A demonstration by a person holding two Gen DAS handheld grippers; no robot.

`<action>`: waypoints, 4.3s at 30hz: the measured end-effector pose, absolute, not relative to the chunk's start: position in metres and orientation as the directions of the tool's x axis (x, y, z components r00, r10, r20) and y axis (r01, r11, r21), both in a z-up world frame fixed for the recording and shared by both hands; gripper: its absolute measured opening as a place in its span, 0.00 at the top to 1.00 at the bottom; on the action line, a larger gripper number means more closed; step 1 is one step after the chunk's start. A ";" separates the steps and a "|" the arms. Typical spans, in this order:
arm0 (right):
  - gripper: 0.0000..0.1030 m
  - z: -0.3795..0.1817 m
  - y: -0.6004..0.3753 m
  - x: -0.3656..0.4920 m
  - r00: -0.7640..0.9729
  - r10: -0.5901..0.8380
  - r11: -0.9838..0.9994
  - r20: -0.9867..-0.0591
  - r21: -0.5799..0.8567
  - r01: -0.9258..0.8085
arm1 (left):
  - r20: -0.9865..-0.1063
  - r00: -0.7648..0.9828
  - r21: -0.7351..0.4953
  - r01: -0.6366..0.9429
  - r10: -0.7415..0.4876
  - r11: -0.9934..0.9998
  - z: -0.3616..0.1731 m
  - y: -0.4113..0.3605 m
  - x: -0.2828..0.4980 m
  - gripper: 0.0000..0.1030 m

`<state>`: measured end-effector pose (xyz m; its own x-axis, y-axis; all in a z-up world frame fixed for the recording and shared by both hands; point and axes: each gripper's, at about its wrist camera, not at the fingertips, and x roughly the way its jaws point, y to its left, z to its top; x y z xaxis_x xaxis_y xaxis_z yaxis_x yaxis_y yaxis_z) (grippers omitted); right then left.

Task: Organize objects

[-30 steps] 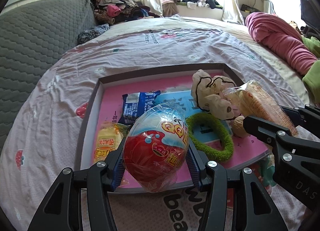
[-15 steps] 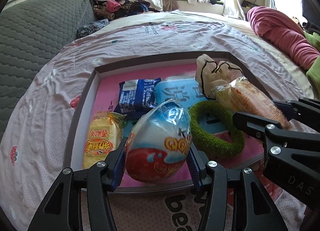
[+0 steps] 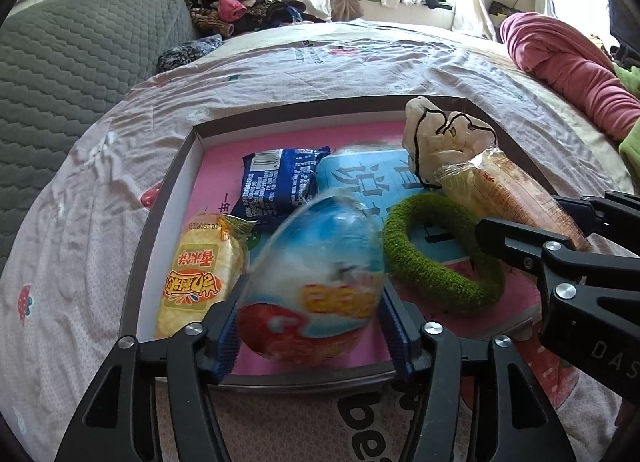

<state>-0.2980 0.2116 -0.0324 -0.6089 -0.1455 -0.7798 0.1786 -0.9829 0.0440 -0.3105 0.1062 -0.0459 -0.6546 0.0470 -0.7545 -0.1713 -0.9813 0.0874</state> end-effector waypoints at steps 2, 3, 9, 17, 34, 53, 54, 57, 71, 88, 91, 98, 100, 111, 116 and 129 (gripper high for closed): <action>0.60 -0.033 0.211 -0.298 -0.608 -0.144 -0.983 -0.780 0.042 0.179 | -0.755 -0.654 0.086 -0.169 0.046 -0.982 -0.046 0.105 -0.311 0.34; 0.60 -0.032 0.211 -0.298 -0.606 -0.144 -0.983 -0.782 0.044 0.178 | -0.753 -0.657 0.091 -0.164 0.039 -0.982 -0.046 0.105 -0.311 0.33; 0.55 -0.029 0.214 -0.297 -0.606 -0.142 -0.984 -0.783 0.048 0.169 | -0.751 -0.659 0.093 -0.161 0.037 -0.982 -0.045 0.103 -0.310 0.30; 0.50 -0.022 0.217 -0.296 -0.612 -0.135 -0.986 -0.779 0.047 0.158 | -0.748 -0.663 0.093 -0.165 0.040 -0.982 -0.039 0.104 -0.307 0.25; 0.27 0.005 0.224 -0.286 -0.641 -0.137 -0.989 -0.755 0.070 0.129 | -0.737 -0.676 0.100 -0.136 0.019 -0.986 -0.014 0.097 -0.300 0.20; 0.09 0.074 0.226 -0.254 -0.717 -0.140 -0.990 -0.683 0.089 0.108 | -0.681 -0.732 0.101 -0.095 0.000 -0.990 0.056 0.082 -0.270 0.15; 0.08 0.079 0.226 -0.251 -0.724 -0.143 -0.990 -0.675 0.091 0.110 | -0.673 -0.739 0.100 -0.091 0.000 -0.991 0.061 0.080 -0.266 0.15; 0.03 0.092 0.226 -0.242 -0.738 -0.144 -0.990 -0.660 0.094 0.110 | -0.660 -0.751 0.098 -0.086 0.000 -0.991 0.073 0.077 -0.257 0.15; 0.01 0.134 0.219 -0.191 -0.772 -0.129 -0.991 -0.623 0.060 0.117 | -0.624 -0.781 0.079 -0.067 0.003 -0.995 0.118 0.059 -0.211 0.15; 0.01 0.162 0.205 -0.105 -0.796 -0.116 -0.992 -0.593 0.030 0.123 | -0.578 -0.816 0.077 -0.068 0.011 -0.995 0.156 0.046 -0.121 0.15; 0.01 0.163 0.204 -0.092 -0.799 -0.116 -0.992 -0.590 0.031 0.121 | -0.575 -0.818 0.073 -0.074 0.018 -0.995 0.158 0.046 -0.108 0.15; 0.01 0.156 0.203 -0.072 -0.794 -0.107 -0.993 -0.598 0.022 0.118 | -0.582 -0.812 0.056 -0.084 0.035 -0.995 0.152 0.047 -0.089 0.15; 0.01 0.153 0.205 -0.067 -0.794 -0.104 -0.993 -0.598 0.022 0.113 | -0.586 -0.809 0.061 -0.089 0.037 -0.994 0.148 0.047 -0.084 0.15; 0.01 0.139 0.208 -0.054 -0.785 -0.102 -0.994 -0.612 0.031 0.105 | -0.593 -0.805 0.064 -0.089 0.034 -0.994 0.136 0.046 -0.066 0.15; 0.01 0.132 0.205 -0.049 -0.778 -0.108 -0.993 -0.619 0.031 0.113 | -0.599 -0.800 0.061 -0.087 0.033 -0.994 0.129 0.043 -0.060 0.15; 0.01 0.107 0.209 -0.036 -0.758 -0.091 -0.995 -0.645 0.027 0.097 | -0.622 -0.782 0.054 -0.094 0.040 -0.994 0.102 0.046 -0.050 0.15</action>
